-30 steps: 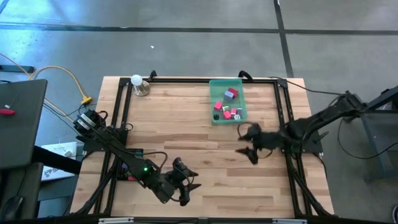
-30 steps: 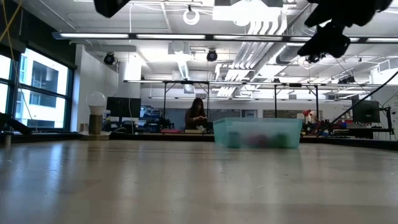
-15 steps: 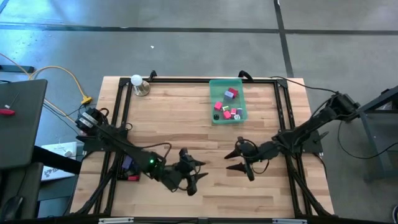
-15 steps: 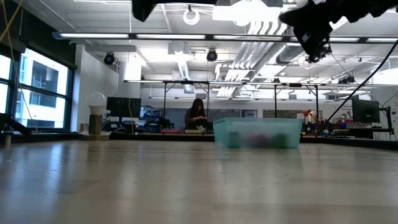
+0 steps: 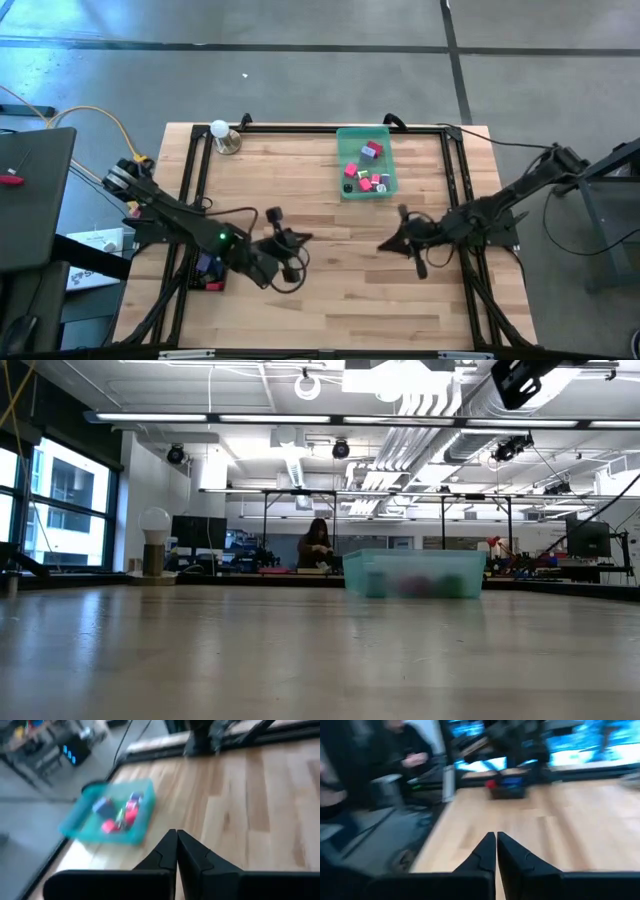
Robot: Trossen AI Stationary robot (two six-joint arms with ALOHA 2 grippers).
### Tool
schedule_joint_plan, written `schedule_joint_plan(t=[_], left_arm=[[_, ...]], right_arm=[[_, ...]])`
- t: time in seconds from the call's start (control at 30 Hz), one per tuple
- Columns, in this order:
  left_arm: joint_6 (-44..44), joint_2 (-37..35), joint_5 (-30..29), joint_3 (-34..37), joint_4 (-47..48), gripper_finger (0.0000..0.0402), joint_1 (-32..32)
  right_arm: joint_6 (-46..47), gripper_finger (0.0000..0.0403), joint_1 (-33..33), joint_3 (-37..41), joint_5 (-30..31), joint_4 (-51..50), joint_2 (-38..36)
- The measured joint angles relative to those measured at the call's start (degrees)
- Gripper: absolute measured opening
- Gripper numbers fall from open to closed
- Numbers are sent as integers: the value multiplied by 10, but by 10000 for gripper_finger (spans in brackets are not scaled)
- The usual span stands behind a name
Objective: Pick & Place Office items
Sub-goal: Return to Home Position
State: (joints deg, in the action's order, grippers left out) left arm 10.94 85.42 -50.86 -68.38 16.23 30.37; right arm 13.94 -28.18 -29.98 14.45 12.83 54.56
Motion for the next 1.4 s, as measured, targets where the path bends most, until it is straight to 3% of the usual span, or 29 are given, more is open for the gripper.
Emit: schedule_joint_plan(t=[0.1, 0.4, 0.63, 0.8, 1.13, 1.4], left_arm=[[71, -6, 14, 0, 61, 1, 0], [123, -37, 34, 0, 110, 0, 45], [270, -107, -9, 0, 356, 0, 64], [340, -141, -33, 4, 468, 0, 55], [348, -168, -26, 84, 487, 0, 21], [341, -198, 8, 98, 493, 0, 29]], right_arm=[[-6, 3, 0, -1, 68, -61, -49], [53, 2, -1, -1, 76, -236, -124], [14, 2, 0, 0, 75, -324, -199], [-34, 2, -1, 40, 19, -285, -258], [-110, 2, 24, 223, -3, -66, -383], [-62, 2, 83, 295, -46, -54, -431]])
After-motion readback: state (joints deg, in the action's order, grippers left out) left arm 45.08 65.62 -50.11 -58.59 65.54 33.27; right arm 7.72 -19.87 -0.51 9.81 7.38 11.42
